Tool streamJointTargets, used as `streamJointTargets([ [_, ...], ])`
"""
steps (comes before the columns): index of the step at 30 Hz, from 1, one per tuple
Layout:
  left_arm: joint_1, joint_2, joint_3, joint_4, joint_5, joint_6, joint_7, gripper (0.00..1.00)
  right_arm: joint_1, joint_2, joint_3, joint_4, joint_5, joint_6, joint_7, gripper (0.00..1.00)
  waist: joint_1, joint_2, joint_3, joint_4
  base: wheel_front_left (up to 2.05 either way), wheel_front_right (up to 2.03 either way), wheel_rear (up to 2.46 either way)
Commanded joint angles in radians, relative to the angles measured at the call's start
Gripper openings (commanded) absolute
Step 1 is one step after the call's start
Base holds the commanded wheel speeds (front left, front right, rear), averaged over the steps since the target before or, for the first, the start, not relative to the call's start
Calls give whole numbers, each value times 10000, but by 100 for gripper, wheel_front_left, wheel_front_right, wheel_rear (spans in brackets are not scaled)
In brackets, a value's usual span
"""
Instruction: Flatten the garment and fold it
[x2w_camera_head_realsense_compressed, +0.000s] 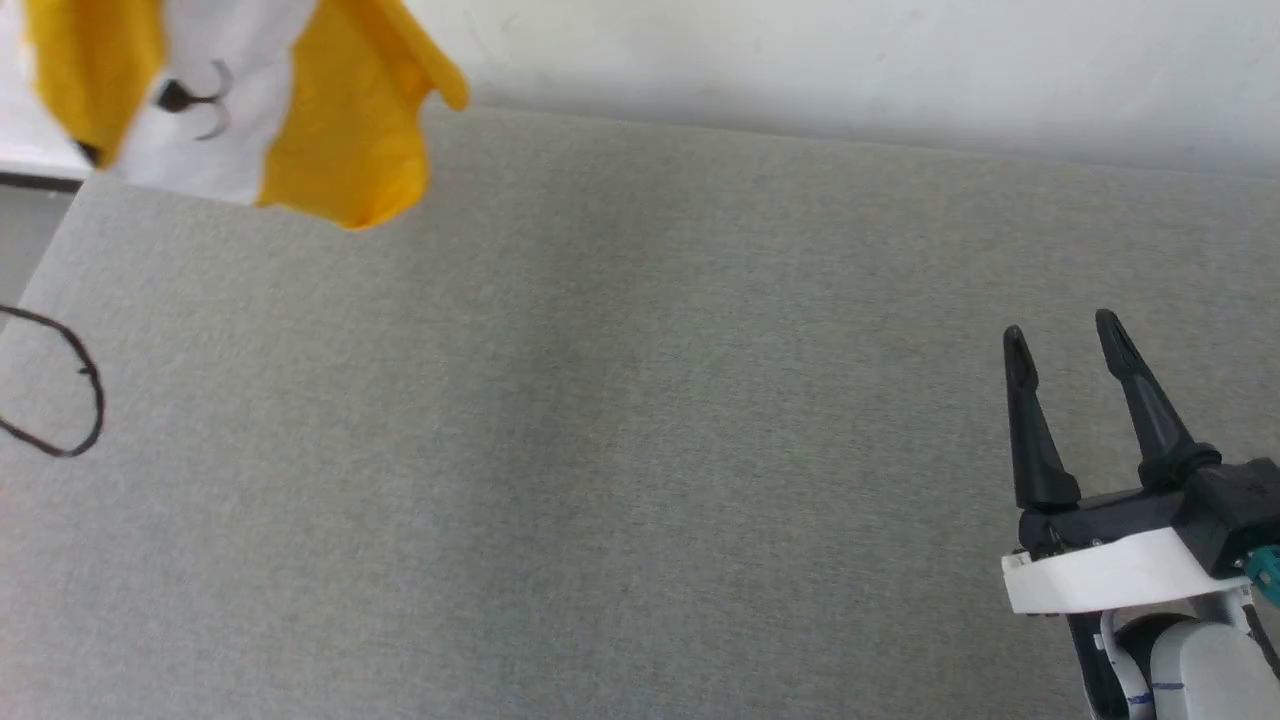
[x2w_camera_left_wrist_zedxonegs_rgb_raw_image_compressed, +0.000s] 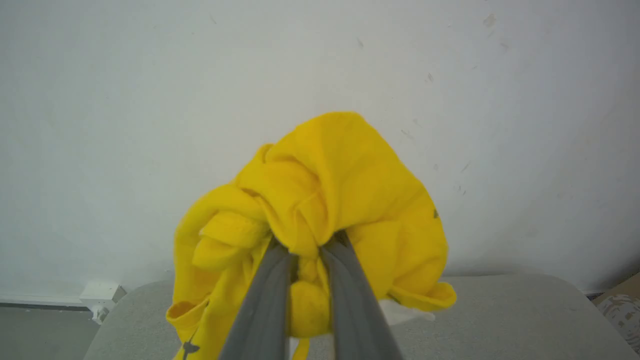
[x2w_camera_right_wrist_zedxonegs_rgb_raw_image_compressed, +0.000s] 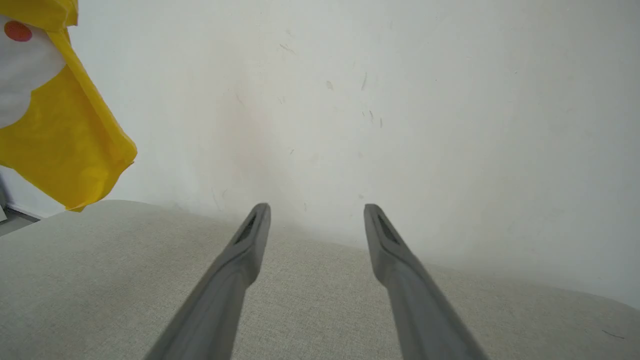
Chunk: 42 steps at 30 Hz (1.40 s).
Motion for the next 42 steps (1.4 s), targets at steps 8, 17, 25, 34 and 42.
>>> streamJointTargets([
  [8, -306, -1207, -691, -1273, -246, 82, 289, 0, 57, -6, -221, 2, 195, -9, -281, 100, 3, 0, -532, -1137, 0, 0, 0],
  [17, 468, -2135, -1684, -2473, -323, 118, 571, 0, 201, -6, -731, -55, 349, -9, -404, 100, 3, 0, -456, -1954, 0, 0, 0],
  [25, 2539, -2916, -2548, -2843, -493, 22, -33, 0, 223, -6, -919, -71, 498, -9, -492, 100, 3, 0, -226, -2360, 0, 0, 0],
  [34, 5533, -3255, -3917, -1850, 332, 198, -1281, 0, 179, -6, -899, 60, 677, -9, -611, 100, 3, 0, 22, -2478, 0, 0, 0],
  [42, 6005, -3626, -4110, -972, 791, 468, -2324, 100, 92, -6, -948, 105, 635, -9, -648, 100, 3, 0, 110, -2286, 0, 0, 0],
])
